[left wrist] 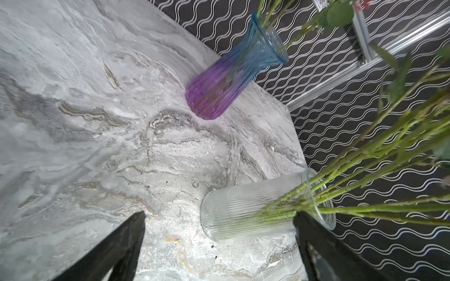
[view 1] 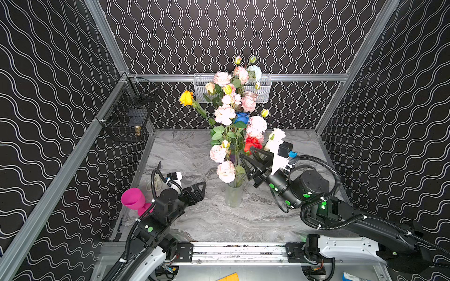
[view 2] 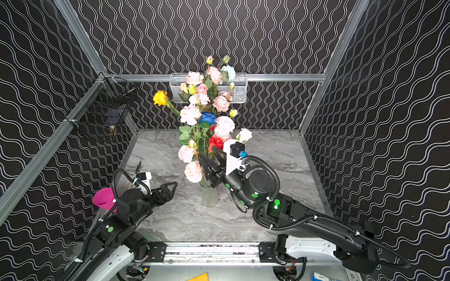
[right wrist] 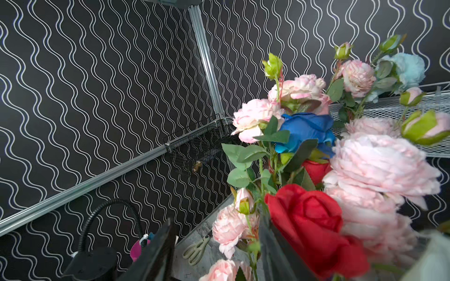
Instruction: Arrange the flowers into the vase
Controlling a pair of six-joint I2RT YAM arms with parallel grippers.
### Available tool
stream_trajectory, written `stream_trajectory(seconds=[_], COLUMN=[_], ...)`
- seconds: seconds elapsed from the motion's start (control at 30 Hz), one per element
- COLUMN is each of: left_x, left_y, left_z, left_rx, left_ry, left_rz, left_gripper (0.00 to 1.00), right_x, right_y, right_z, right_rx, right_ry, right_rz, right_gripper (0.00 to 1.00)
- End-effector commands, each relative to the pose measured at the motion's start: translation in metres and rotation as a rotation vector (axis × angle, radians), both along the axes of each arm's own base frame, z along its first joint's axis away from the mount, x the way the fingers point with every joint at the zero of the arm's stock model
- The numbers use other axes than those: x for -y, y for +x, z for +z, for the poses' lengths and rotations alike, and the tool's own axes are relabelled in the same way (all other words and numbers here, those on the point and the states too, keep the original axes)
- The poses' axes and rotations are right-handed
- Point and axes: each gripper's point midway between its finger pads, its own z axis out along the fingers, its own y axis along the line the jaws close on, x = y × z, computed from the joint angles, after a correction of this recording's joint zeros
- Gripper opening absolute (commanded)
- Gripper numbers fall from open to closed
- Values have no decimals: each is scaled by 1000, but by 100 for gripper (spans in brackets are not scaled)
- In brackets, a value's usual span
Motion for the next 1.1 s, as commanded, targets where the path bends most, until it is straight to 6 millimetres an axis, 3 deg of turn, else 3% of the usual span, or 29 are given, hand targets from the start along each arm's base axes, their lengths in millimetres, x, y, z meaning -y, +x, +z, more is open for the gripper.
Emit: stream_trajectory(seconds=[0.0,0.1,0.2,0.43,0.63,0.9,1.07], left_x=[11,14,17,25,22,33,25], left_y=[3,4,7,17,24,35,38], left_z=[11,5,-16,-46,-42,-47,-41], left_rx=[64,60,8,-82,-67,-84,-73], left_ry=[-1,43,89,138,182,155,179], left_rz=[-63,-91,-107,-129,-112,-120,-84], left_gripper=[98,95,93,89,89,87,88], right_x=[7,16,28,62,93,88,106], right_y=[4,1,-2,5,3,6,6], right_z=[0,6,11,5,12,17,22], right_rx=[8,8,5,-39,-49,-33,-22], right_ry=[-58,-64,-76,-138,-134,-162,-121], right_rz=[-62,-86,-113,-242,-297,-318,-358], right_gripper=[57,57,57,54,53,54,54])
